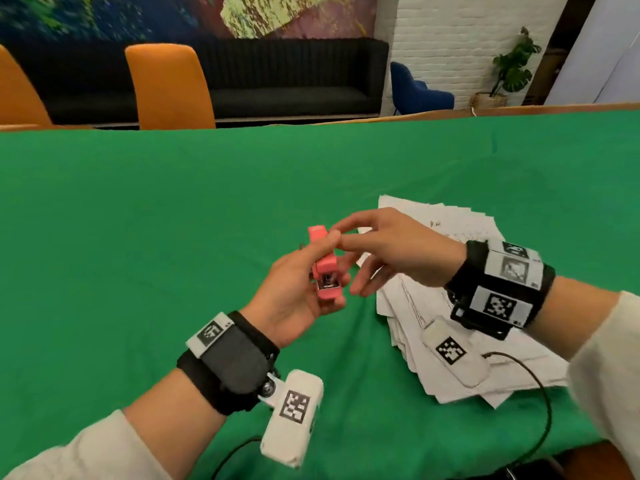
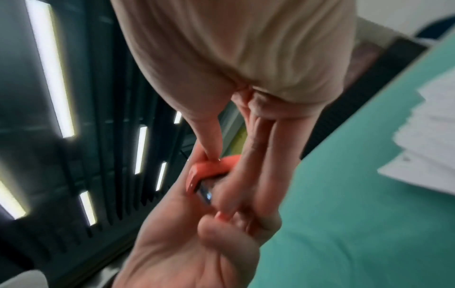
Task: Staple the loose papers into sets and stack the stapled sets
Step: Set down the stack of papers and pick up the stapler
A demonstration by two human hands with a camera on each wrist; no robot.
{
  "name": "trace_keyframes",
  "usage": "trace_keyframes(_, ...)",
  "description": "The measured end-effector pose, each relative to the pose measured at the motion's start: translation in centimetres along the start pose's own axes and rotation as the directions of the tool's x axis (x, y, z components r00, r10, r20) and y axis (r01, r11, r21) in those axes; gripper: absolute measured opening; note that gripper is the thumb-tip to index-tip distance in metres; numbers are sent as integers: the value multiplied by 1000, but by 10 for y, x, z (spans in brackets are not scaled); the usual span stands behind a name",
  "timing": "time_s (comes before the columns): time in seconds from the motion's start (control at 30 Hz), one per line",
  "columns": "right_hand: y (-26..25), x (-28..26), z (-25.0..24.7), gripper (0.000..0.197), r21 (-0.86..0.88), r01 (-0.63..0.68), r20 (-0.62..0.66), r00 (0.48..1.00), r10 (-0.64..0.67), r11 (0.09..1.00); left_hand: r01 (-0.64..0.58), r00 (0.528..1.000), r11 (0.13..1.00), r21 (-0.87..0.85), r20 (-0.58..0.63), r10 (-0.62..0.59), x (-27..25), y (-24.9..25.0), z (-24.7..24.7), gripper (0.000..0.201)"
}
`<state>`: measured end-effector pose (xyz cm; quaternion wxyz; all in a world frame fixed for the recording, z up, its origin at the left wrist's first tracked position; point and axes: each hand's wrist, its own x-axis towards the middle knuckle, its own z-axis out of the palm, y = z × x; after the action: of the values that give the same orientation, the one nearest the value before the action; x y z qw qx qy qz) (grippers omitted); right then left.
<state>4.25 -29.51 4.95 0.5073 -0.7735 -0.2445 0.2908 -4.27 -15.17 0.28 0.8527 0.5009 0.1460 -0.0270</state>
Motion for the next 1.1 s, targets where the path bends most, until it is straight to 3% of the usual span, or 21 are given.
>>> trace_keyframes(0.07, 8, 9, -10, 36, 15, -46, -75, 996, 46, 999, 22, 996, 1000, 6, -85, -22, 0, -3, -22, 29)
trace_keyframes(0.13, 25, 21, -34, 41, -82, -65, -254, 966, 42, 994, 35, 989, 999, 35, -146, -29, 1, -4, -43, 24)
trace_keyframes(0.2, 50, 27, -61, 73, -283, -190, -371, 925, 76, 940, 48, 986, 995, 88, -164, -33, 1, -5, -63, 28)
trace_keyframes(0.3, 90, 23, -86, 131, -540, -468, -406, 873, 270, 700, 89, 976, 971, 220, -216, -41, 6, -7, -87, 37)
trace_keyframes(0.37, 110, 21, -94, 142, -653, -503, -356, 864, 356, 566, 121, 972, 941, 316, -228, -49, 10, -11, -97, 40)
trace_keyframes(0.4, 113, 18, -94, 139, -685, -483, -320, 872, 371, 545, 129, 973, 930, 344, -225, -51, 13, -13, -100, 40)
trace_keyframes(0.47, 110, 10, -86, 124, -705, -397, -220, 910, 350, 587, 122, 971, 927, 354, -235, -38, 16, -14, -104, 42)
trace_keyframes(0.57, 96, -4, -65, 113, -762, -186, 5, 956, 294, 620, 71, 962, 956, 285, -274, 10, 21, -12, -112, 52)
trace_keyframes(0.8, 83, 5, -2, 102, -834, 210, 350, 917, 193, 511, -63, 949, 974, 219, -290, 127, 6, 25, -138, 46)
trace_keyframes(0.9, 80, 25, 26, 104, -834, 333, 434, 888, 150, 441, -105, 937, 978, 179, -312, 158, -5, 43, -152, 45)
trace_keyframes(1.03, 68, 50, 59, 105, -830, 361, 452, 882, 134, 424, -166, 897, 970, 178, -380, 223, -18, 59, -172, 52)
trace_keyframes(1.1, 66, 57, 71, 103, -849, 372, 455, 876, 161, 375, -175, 888, 970, 167, -399, 229, -22, 62, -183, 44)
